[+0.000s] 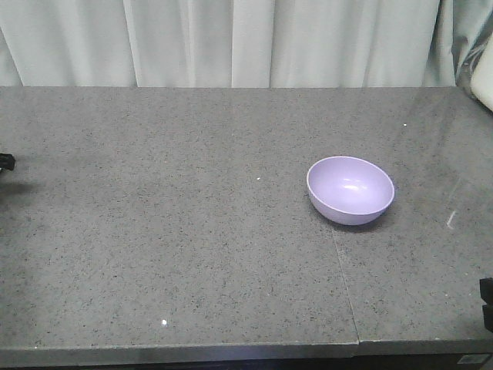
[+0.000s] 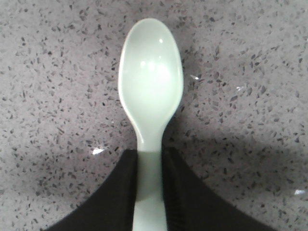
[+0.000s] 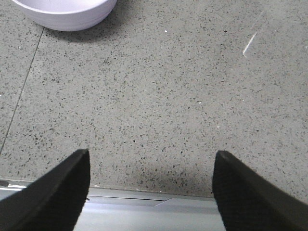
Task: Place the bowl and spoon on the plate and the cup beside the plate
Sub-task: 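Close the left gripper on the spoon handle and lift it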
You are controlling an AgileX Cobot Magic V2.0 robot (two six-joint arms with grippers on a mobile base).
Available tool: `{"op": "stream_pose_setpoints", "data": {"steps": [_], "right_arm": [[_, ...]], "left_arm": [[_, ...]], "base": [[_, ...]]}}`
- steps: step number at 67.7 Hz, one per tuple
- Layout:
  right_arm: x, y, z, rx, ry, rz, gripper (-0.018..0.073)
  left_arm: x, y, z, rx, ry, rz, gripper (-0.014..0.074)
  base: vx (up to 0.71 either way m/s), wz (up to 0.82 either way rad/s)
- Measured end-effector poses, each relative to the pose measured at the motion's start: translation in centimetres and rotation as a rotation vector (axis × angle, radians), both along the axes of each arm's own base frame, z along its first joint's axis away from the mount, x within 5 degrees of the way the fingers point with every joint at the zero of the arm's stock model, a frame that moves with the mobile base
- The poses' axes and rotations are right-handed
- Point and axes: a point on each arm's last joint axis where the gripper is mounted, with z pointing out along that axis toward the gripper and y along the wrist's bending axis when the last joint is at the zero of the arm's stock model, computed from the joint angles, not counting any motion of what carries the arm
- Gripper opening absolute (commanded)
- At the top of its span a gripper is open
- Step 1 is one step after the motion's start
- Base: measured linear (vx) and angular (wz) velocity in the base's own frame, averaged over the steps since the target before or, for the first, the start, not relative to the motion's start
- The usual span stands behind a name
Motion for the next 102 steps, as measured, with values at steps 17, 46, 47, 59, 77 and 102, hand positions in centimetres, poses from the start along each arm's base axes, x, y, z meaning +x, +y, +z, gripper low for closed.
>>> {"op": "stream_pose_setpoints", "data": {"steps": [17,46,47,59,77,102], "right_arm": [[0.0,0.0,0.0,0.000,0.000,0.000,0.0527],[0.0,0.0,0.0,0.000,0.000,0.000,0.0527],[0.0,0.0,0.0,0.000,0.000,0.000,0.0527],[0.0,0.0,0.0,0.000,0.000,0.000,0.0527],[0.0,0.0,0.0,0.000,0.000,0.000,0.0527],[0.0,0.0,0.0,0.000,0.002,0.000,0.0527]], "left_arm": [[0.2,-2.9,2.2,-0.067,-0.061,-0.108,0.0062],[-2.3,-13.6,8.7,-0.093,-0.146,-0.408,0.0073],[-2.6,-14.1,9.0,-0.092,-0.151,-0.422,0.0073],[-6.4,-18.0,10.3,-0.106,-0.161,-0.516,0.0076],[-13.4,-21.2,11.8,-0.132,-0.234,-0.613,0.0077],[-21.3,-21.0,11.3,-0.166,-0.305,-0.639,0.0077]], "base": [[0.00,0.00],[0.00,0.00],[0.00,0.00],[0.00,0.00],[0.00,0.00],[0.00,0.00]]}}
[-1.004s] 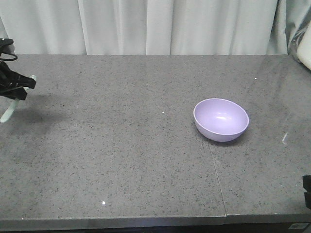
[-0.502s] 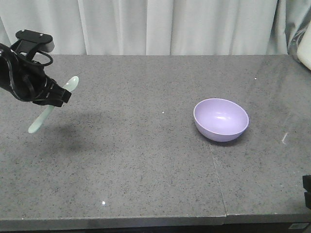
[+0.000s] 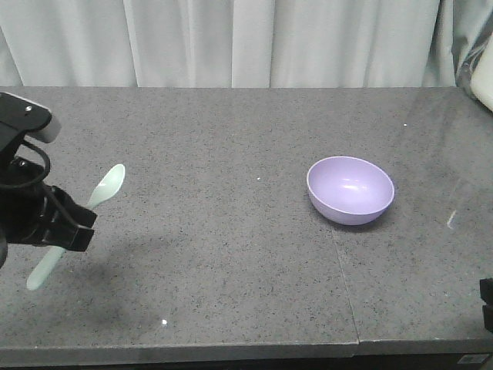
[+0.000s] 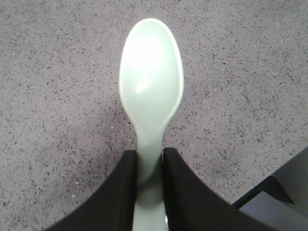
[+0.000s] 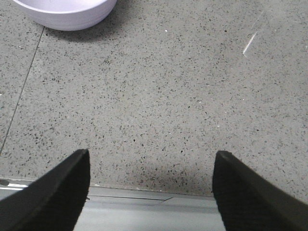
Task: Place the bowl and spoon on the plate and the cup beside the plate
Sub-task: 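Close the left gripper on the spoon handle and lift it, then move the right gripper to the lavender bowl rim and grip it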
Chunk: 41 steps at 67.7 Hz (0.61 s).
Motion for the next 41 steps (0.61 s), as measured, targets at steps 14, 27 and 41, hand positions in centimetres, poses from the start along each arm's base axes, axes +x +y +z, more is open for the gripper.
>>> {"op": "stream_pose_setpoints", "data": {"steps": [14,27,41], "right_arm": [[0.0,0.0,0.0,0.000,0.001,0.000,0.0527],[0.0,0.0,0.0,0.004,0.001,0.000,0.0527],[0.0,0.1,0.0,0.024,-0.003,-0.001,0.0527]], "left_arm": [[-1.5,0.4,-0.2,-0.008,-0.021,0.005,0.0077],[-1.6,0.4,-0.3,-0.008,-0.021,0.006,0.0077],[-1.6,0.4,-0.3,-0.008,-0.021,0.006,0.0077]], "base": [[0.00,0.00],[0.00,0.00],[0.00,0.00]]}}
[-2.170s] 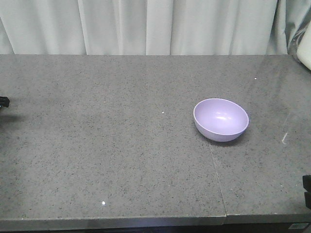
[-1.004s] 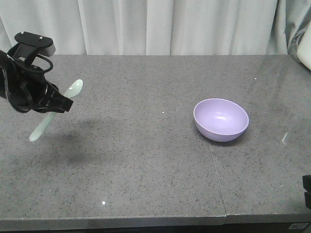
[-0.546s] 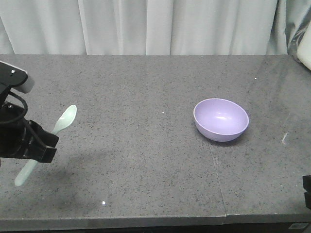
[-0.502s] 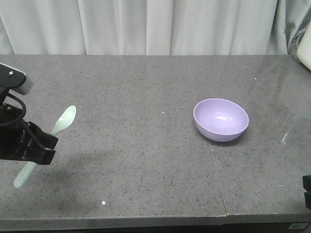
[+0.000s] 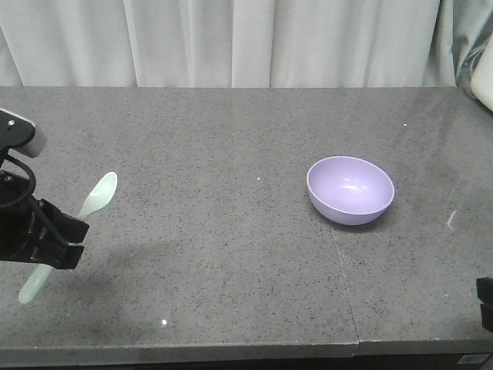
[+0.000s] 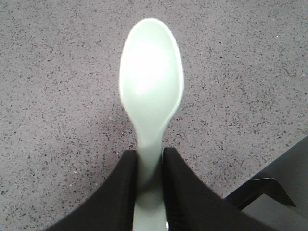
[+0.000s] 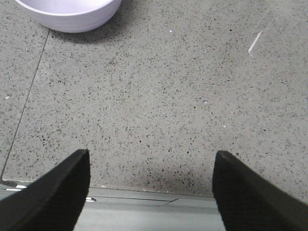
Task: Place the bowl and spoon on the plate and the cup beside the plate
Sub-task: 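Move the right gripper to the lavender bowl rim and grip it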
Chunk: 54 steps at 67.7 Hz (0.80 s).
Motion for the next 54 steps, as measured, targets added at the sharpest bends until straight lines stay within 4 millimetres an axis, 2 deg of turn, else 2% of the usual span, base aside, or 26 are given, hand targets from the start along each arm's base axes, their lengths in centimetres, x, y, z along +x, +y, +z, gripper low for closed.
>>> {"op": "stream_pose_setpoints", "data": {"steps": [21,30,39,46,54], "right_arm": [[0.0,0.1,0.0,0.014,0.000,0.000,0.0522],[1.1,0.4,0.8,0.034,0.008,0.017,0.0516],[4.0,0.8,2.3,0.060,0.036,0.041,0.0516],[7.1,1.1,3.6,0.089,0.056,0.051,0.0516],[10.9,1.4,4.1,0.116,0.103,0.052,0.0516]], "left_arm": [[0.0,0.0,0.0,0.000,0.000,0.000,0.0077],[0.0,0.0,0.0,0.000,0.000,0.000,0.0077],[0.0,0.0,0.0,0.000,0.000,0.000,0.0077],[0.0,0.0,0.0,0.000,0.000,0.000,0.0077],[0.0,0.0,0.0,0.000,0.000,0.000,0.0077]], "base": [[0.00,0.00],[0.00,0.00],[0.00,0.00],[0.00,0.00],[0.00,0.00]]}}
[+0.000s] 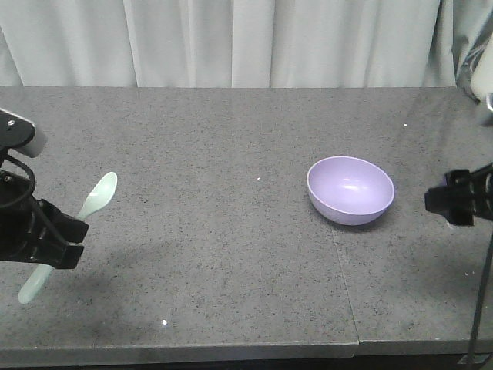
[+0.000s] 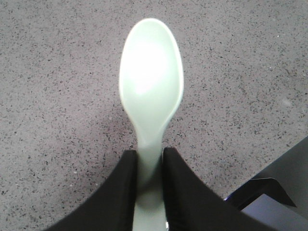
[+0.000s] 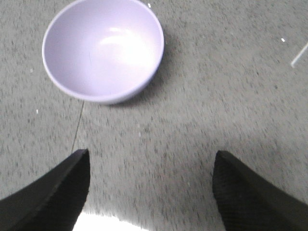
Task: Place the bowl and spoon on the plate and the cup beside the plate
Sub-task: 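Move the right gripper to the lavender bowl rim and grip it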
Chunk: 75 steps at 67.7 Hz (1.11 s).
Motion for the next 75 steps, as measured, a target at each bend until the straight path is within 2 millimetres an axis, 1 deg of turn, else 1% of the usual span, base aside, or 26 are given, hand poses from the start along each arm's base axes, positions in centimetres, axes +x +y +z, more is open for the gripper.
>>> {"op": "stream_pose_setpoints", "data": {"steps": [1,8,18,19,23,26,37,48,56,62,75], "right_arm": [[0.3,0.0,0.3,0.001,-0.003,0.000,0.0516],[3.6,0.2,0.0,0.006,0.060,0.005,0.0516],[7.7,0.4,-1.0,0.010,0.168,0.011,0.0504],[8.3,0.4,-1.4,0.010,0.186,0.012,0.0503],[9.6,0.5,-1.9,0.008,0.218,0.015,0.0488],[10.8,0.5,-2.8,0.005,0.247,0.016,0.0477],[13.8,0.5,-5.4,-0.001,0.311,0.014,0.0428],[15.5,0.6,-7.7,0.003,0.351,0.009,0.0365],[16.1,0.6,-9.2,0.004,0.379,0.007,0.0280],[16.2,0.6,-9.5,0.005,0.382,0.007,0.0179],[16.2,0.7,-9.4,0.013,0.380,0.006,-0.0001]], "left_arm": [[0.0,0.0,0.0,0.000,0.000,0.000,0.0077],[0.0,0.0,0.0,0.000,0.000,0.000,0.0077],[0.0,0.0,0.0,0.000,0.000,0.000,0.0077],[0.0,0.0,0.0,0.000,0.000,0.000,0.0077],[0.0,0.0,0.0,0.000,0.000,0.000,0.0077],[0.0,0.0,0.0,0.000,0.000,-0.001,0.0077],[0.0,0.0,0.0,0.000,0.000,-0.001,0.0077],[0.0,0.0,0.0,0.000,0.000,-0.001,0.0077],[0.0,0.0,0.0,0.000,0.000,-0.001,0.0077],[0.0,0.0,0.0,0.000,0.000,-0.001,0.0077],[0.0,0.0,0.0,0.000,0.000,-0.001,0.0077]], "base": [[0.00,0.00],[0.00,0.00],[0.00,0.00],[0.00,0.00],[0.00,0.00],[0.00,0.00],[0.00,0.00],[0.00,0.00],[0.00,0.00],[0.00,0.00],[0.00,0.00]]}}
